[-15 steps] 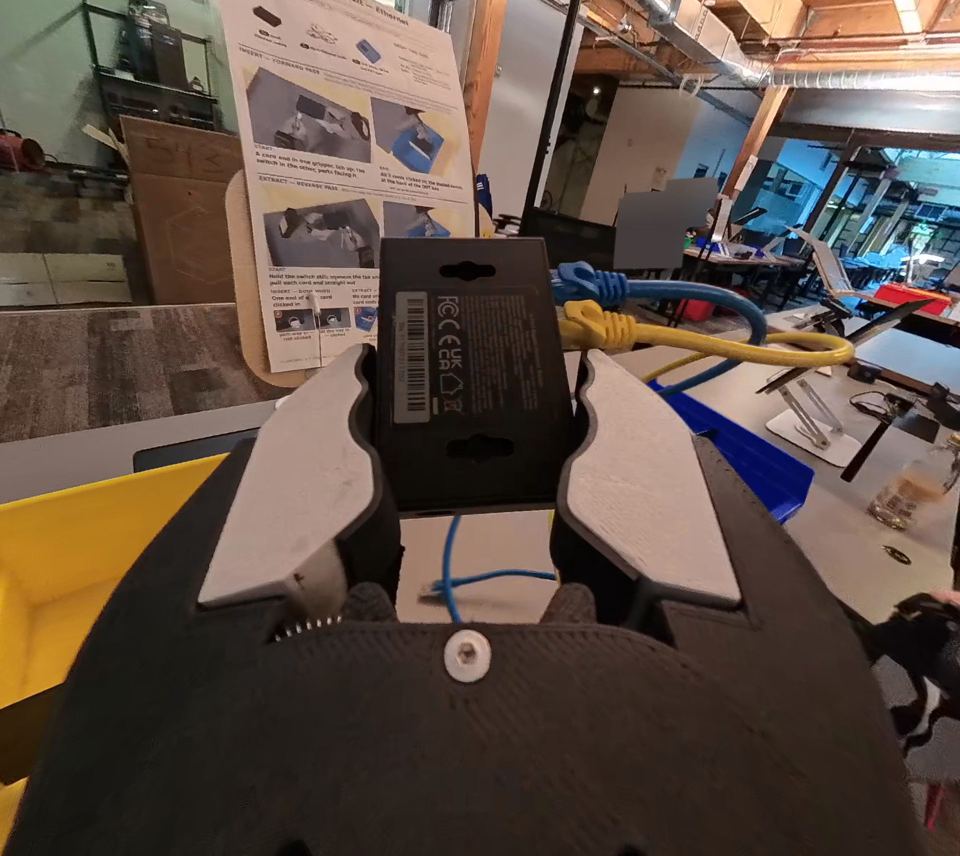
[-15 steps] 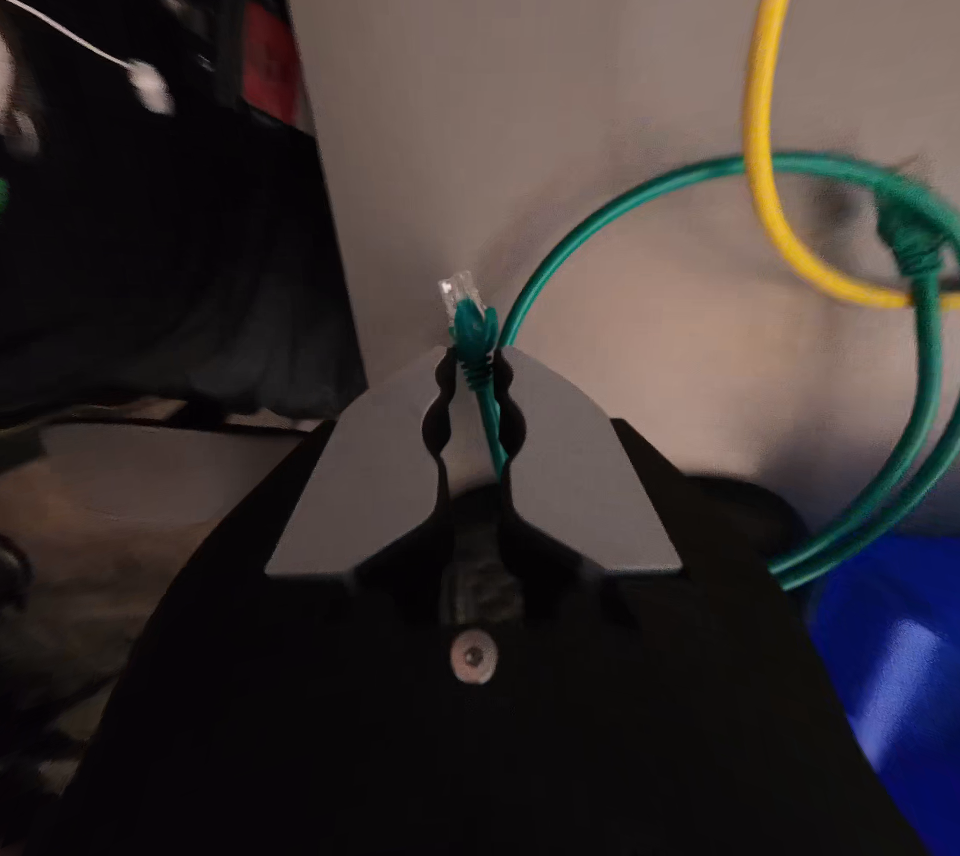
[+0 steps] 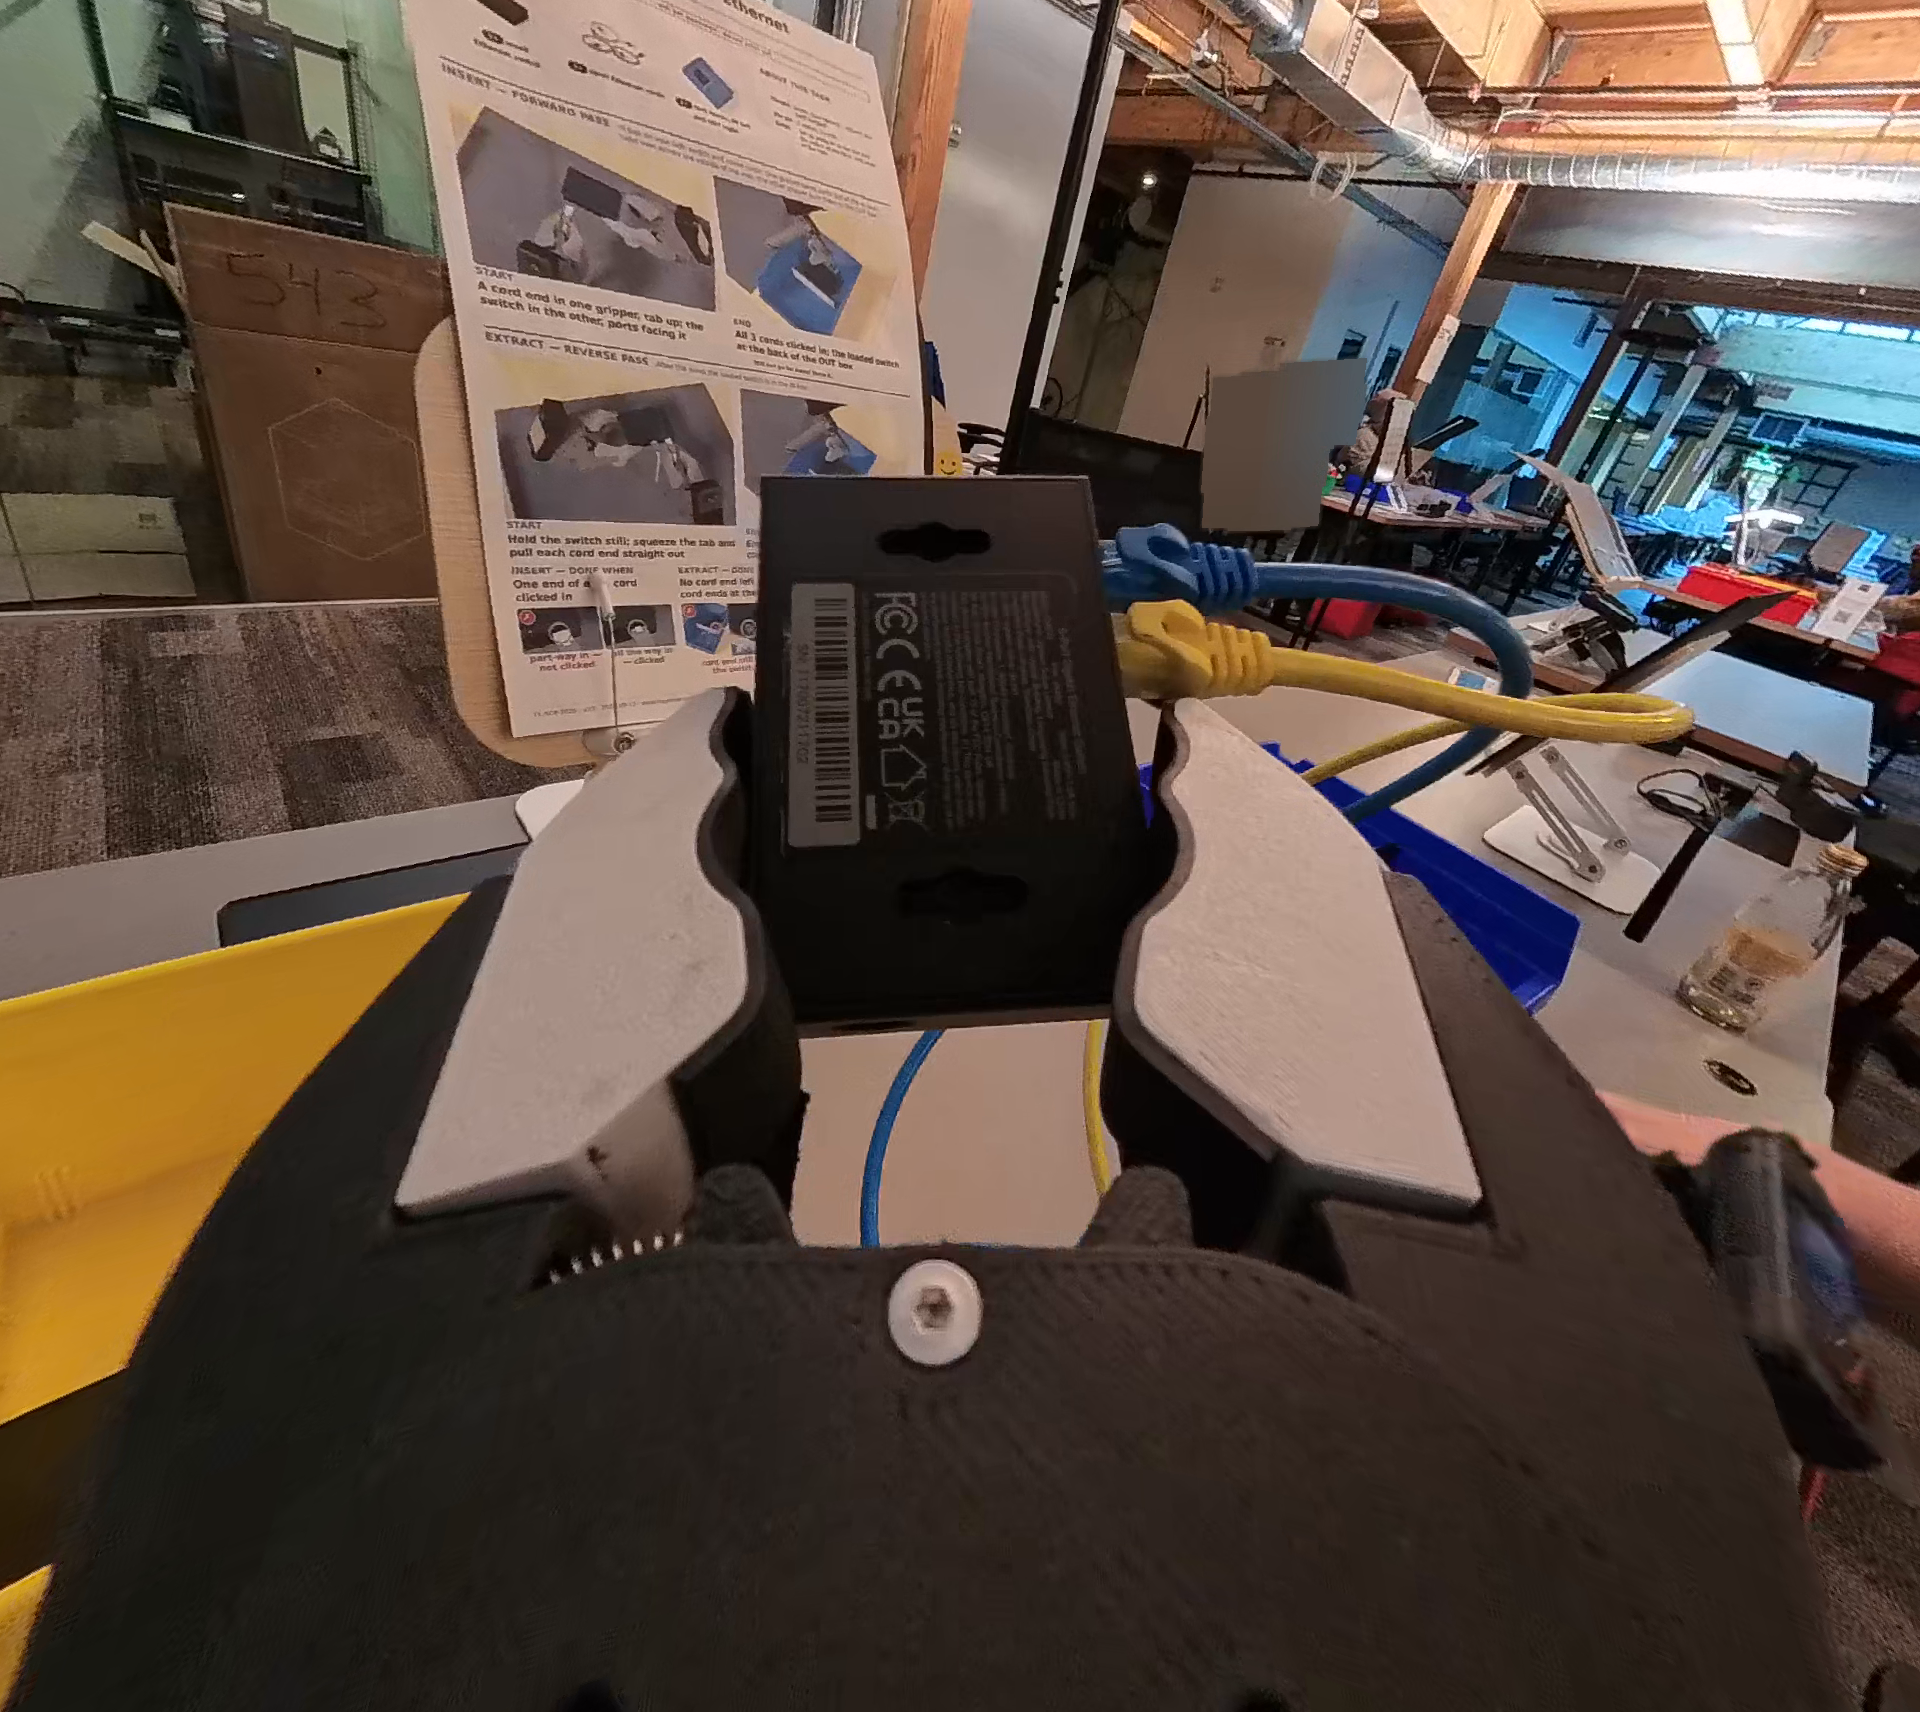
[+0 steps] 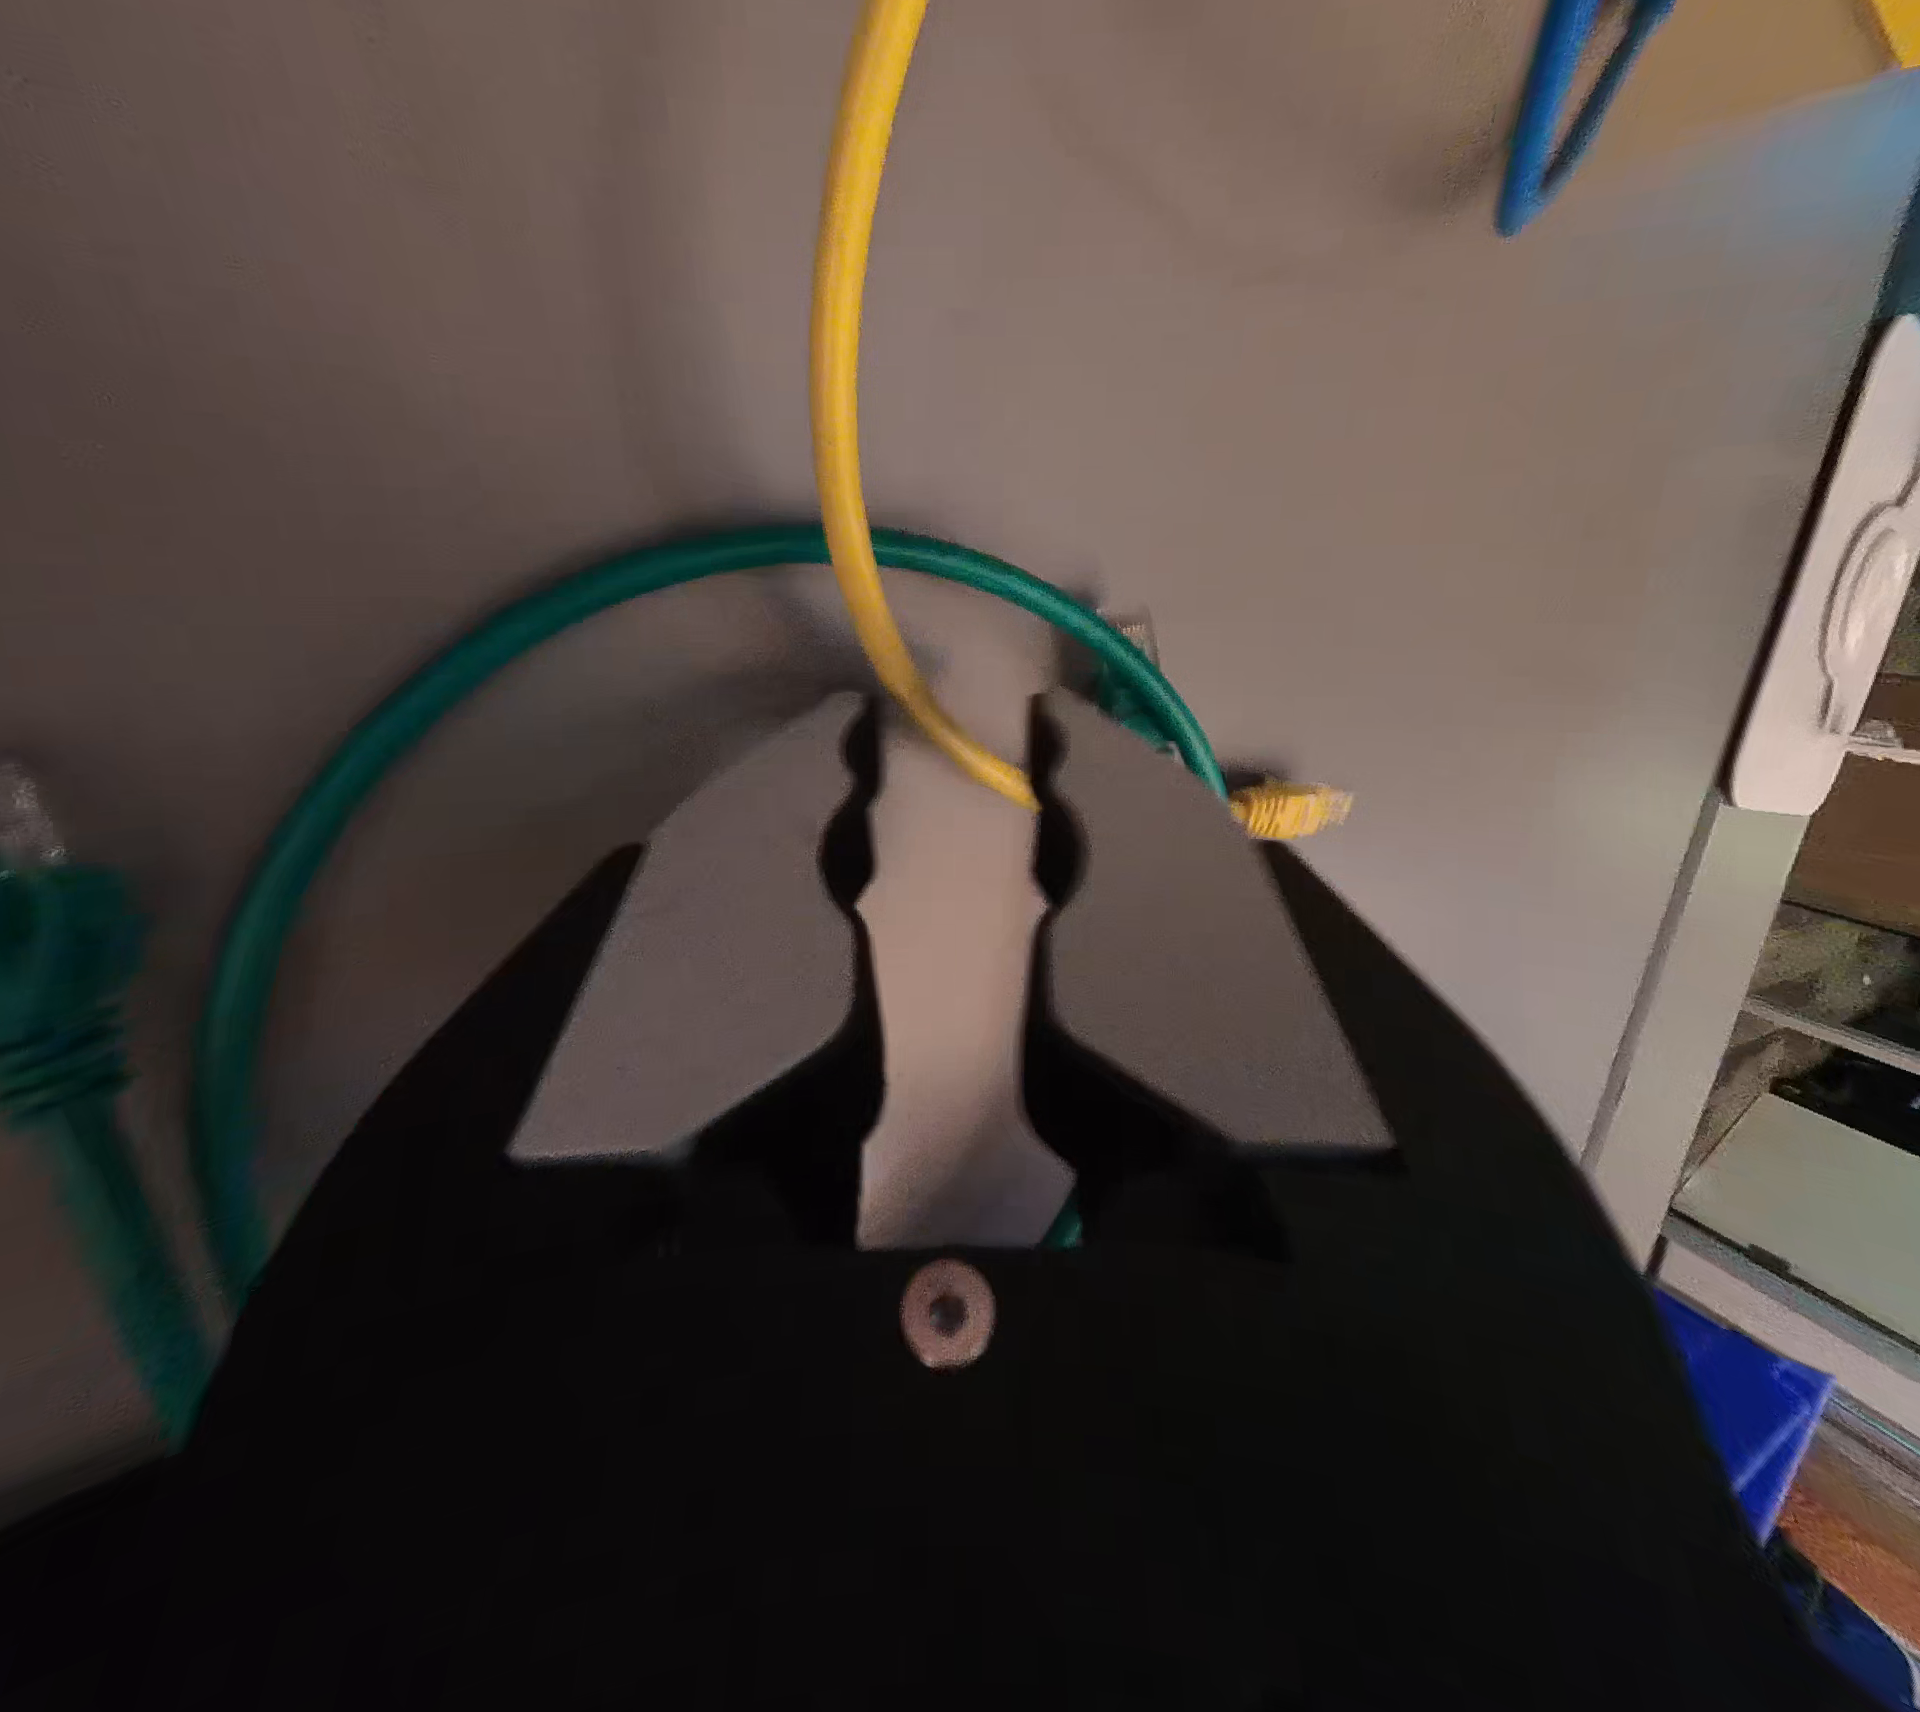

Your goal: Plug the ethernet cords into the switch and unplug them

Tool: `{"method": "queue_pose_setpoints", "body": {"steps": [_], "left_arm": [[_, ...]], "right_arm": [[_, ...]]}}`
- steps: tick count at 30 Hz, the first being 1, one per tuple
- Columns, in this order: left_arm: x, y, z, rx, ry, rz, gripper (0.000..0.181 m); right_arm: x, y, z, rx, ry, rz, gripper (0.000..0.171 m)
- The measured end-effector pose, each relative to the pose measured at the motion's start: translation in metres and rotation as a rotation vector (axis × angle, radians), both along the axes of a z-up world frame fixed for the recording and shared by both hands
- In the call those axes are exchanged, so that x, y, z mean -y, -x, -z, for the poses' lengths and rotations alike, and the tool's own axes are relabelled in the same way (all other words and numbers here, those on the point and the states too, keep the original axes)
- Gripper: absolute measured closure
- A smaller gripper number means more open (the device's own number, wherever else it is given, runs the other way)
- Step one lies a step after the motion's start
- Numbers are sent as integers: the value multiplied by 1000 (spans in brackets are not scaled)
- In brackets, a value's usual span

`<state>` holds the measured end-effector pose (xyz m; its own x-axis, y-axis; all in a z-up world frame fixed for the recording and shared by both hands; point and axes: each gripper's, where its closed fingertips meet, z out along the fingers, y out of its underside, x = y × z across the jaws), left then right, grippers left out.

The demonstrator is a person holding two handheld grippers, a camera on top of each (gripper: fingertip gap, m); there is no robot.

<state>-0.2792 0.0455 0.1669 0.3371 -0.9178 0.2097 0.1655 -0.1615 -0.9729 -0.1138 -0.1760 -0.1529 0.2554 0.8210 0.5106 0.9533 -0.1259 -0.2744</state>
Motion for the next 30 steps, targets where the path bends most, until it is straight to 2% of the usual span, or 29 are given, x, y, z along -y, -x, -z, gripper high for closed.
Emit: {"method": "queue_pose_setpoints", "body": {"steps": [1,3,5,9,11,13,16,18,20,22,25,27,30], "left_arm": [[1,-1,0,1,-2,3,109],[2,-4,0,-2,-5,8,109],[2,-8,1,-14,-9,10,109],[5,-15,3,-32,-13,21,109],[7,-18,2,-36,-19,23,109],[8,-19,1,-44,-33,15,109],[9,-18,-2,-51,-52,-21,109],[9,-18,-1,-74,-68,-49,109],[7,-20,1,-104,-84,-73,109],[6,-28,7,-145,-90,-79,109],[2,-48,23,-224,-95,-75,109],[0,-66,37,-287,-123,-65,109],[4,-98,63,-411,-177,-8,109]], "right_arm": [[0,2,4,-8,30,-7,156],[3,1,4,-22,126,24,158],[20,0,-1,-73,317,102,159],[63,29,-45,-391,730,193,161],[71,47,-72,-526,880,186,162],[60,56,-86,-507,820,124,163],[22,49,-102,-330,532,41,164],[-6,49,-128,-337,342,2,164],[-32,31,-138,-260,203,30,163],[-58,11,-124,-217,133,57,162],[-77,-16,-65,-230,222,214,157],[-74,-32,-36,-235,254,335,142],[-43,-36,-38,-312,170,373,141]]}}
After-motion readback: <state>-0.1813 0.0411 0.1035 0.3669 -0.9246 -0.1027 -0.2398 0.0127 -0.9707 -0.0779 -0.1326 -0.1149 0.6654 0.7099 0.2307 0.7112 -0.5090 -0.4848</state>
